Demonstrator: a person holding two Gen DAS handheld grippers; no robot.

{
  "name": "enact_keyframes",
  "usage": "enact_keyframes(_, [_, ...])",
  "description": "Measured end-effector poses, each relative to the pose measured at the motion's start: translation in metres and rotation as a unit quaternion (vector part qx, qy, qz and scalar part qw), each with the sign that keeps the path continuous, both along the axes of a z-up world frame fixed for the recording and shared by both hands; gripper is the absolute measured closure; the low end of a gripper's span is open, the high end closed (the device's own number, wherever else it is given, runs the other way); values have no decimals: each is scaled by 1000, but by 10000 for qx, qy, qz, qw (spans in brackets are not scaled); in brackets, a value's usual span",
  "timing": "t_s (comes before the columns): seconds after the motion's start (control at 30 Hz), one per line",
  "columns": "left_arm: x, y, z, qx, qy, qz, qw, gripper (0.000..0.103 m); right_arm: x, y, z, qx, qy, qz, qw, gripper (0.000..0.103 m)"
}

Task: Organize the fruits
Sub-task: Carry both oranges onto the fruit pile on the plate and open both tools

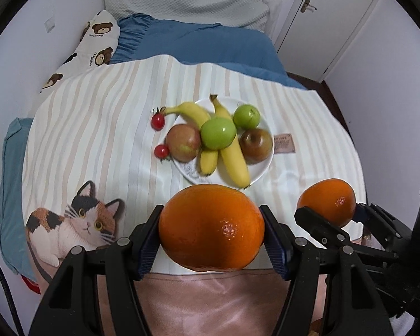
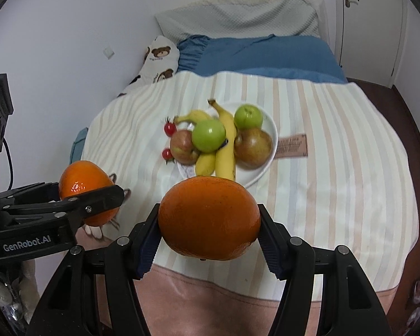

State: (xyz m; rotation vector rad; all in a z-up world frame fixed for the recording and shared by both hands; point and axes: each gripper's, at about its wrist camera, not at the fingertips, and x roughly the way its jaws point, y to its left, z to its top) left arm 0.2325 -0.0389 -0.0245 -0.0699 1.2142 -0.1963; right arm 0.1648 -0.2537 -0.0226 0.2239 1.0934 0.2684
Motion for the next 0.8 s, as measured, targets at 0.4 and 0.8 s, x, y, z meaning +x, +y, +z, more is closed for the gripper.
enact_keyframes(0.4, [97, 12, -11, -181, 351, -8, 9992, 40, 68, 1, -31, -8, 146, -83, 9999, 37])
enact_keyframes(0.8, [199, -24, -65, 82, 969, -473, 9941, 40, 118, 8, -97, -133, 619, -291, 9976, 37])
